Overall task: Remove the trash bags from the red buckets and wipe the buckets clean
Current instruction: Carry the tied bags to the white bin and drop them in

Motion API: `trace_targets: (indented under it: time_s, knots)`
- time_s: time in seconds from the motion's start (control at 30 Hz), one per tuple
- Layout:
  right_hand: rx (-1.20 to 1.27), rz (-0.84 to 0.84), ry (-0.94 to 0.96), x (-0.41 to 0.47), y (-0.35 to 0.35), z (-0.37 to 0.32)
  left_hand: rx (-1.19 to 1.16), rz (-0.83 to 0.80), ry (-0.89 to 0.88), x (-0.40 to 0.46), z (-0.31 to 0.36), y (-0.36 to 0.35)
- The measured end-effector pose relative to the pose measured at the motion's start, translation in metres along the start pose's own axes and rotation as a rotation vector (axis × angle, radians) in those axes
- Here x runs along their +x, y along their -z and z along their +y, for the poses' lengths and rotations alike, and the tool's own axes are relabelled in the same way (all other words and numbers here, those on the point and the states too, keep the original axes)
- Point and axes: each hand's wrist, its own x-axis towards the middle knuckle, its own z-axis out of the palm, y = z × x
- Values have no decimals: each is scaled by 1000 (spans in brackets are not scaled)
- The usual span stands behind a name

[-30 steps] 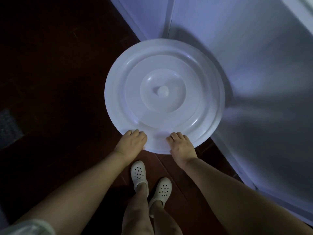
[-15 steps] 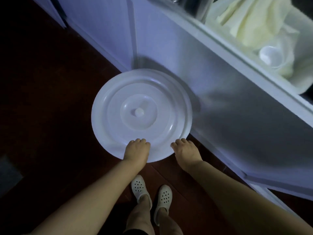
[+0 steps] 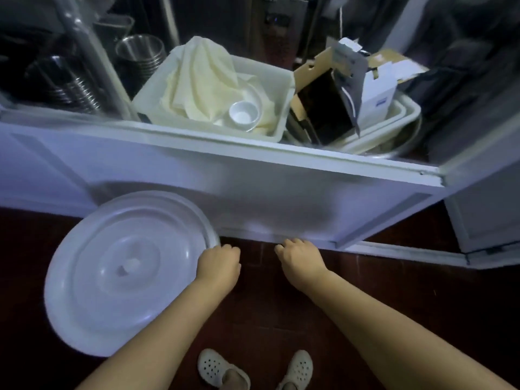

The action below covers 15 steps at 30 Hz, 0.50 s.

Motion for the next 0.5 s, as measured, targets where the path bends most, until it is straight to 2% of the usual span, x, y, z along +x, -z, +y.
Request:
trace_targets:
  time_s: [0.23, 0.5]
  knots:
    - [96, -39, -250, -104, -23, 129, 130, -41, -200, 30, 156, 30]
    - [260, -15, -534, -234, -48, 307, 196, -73, -410, 66, 381, 52]
